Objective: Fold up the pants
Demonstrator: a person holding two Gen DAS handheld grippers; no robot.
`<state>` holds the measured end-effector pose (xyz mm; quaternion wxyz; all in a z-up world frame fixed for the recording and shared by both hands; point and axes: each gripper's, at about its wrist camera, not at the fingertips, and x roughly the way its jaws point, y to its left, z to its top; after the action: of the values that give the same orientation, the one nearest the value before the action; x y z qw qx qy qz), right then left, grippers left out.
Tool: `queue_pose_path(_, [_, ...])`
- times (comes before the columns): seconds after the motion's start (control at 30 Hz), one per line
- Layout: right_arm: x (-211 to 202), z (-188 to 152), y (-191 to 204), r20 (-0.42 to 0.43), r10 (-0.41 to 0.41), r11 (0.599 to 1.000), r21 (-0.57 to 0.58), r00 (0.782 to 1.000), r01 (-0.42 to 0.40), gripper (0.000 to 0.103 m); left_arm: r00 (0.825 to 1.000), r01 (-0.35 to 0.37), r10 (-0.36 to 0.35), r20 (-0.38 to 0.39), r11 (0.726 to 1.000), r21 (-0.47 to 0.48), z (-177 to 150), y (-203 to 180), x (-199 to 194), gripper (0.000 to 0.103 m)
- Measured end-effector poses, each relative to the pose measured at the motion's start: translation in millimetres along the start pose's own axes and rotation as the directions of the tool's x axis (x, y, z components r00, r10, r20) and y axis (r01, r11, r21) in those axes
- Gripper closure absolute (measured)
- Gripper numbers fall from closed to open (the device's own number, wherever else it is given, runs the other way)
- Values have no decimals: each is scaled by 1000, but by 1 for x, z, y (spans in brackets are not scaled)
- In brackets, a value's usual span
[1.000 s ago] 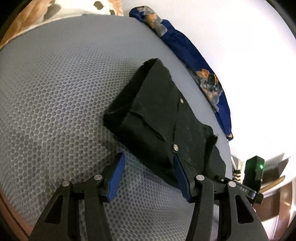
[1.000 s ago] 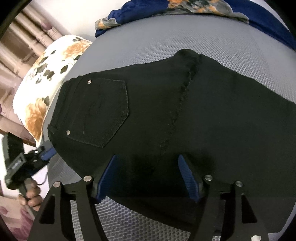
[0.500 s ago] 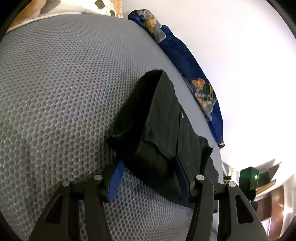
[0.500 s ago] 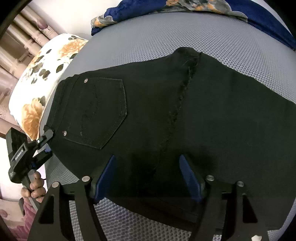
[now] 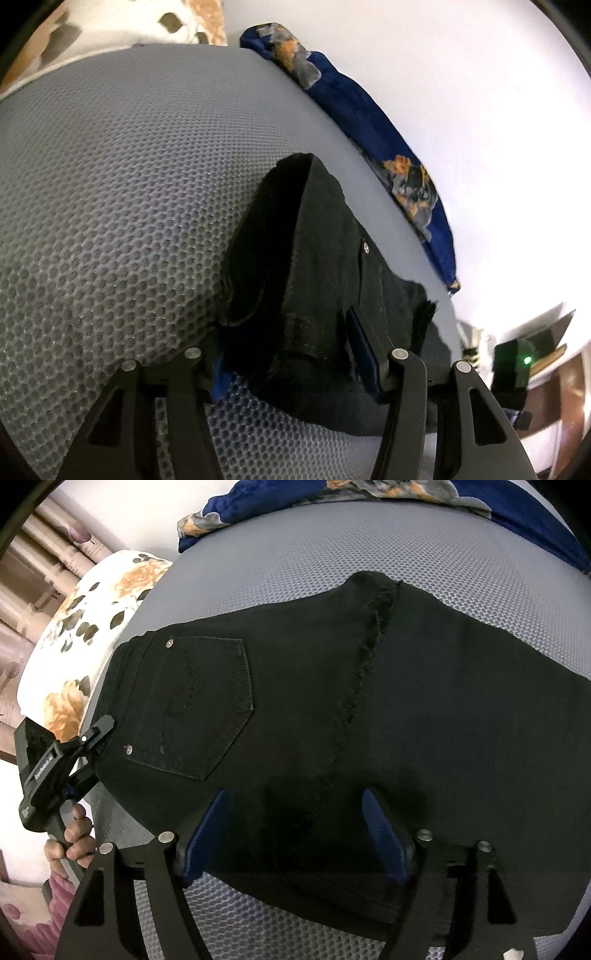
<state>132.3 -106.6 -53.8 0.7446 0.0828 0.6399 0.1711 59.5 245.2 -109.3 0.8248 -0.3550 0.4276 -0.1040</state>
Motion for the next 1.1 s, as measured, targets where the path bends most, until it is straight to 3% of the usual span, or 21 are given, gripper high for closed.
queue_pose_path(0.13, [0,-1,3,7,-8,1000,-6,1000,8,27,1000,-27,26,13,999,31,-1,-8,-2,71])
queue_pose_path(0.27, [-2,0,4,8,-9,1000,-12,1000,9,27,1000,-12,11,27,998,69,4,-28,-11,75])
queue_pose_path(0.37, [-11,0,1,32,6,1000,8,999,-6,27,998,47,-52,43,993,108,8,-53,-22,76])
queue_pose_path(0.57, [-51,-4,-23,132,2,998,61,991,-10,27,987,148,-157,21,958,246,13,-122,-28,76])
queue_pose_path(0.77, [-99,-10,-70,234,-33,989,151,972,-3,27,965,262,-248,-84,896,359,3,-198,-3,76])
queue_pose_path(0.9, [-130,-17,-108,290,-56,972,235,955,-15,27,939,339,-282,-199,860,382,-16,-241,32,76])
queue_pose_path(1.1, [-151,-28,-147,315,-82,952,304,945,-19,27,906,384,-232,-354,801,458,-64,-298,93,76])
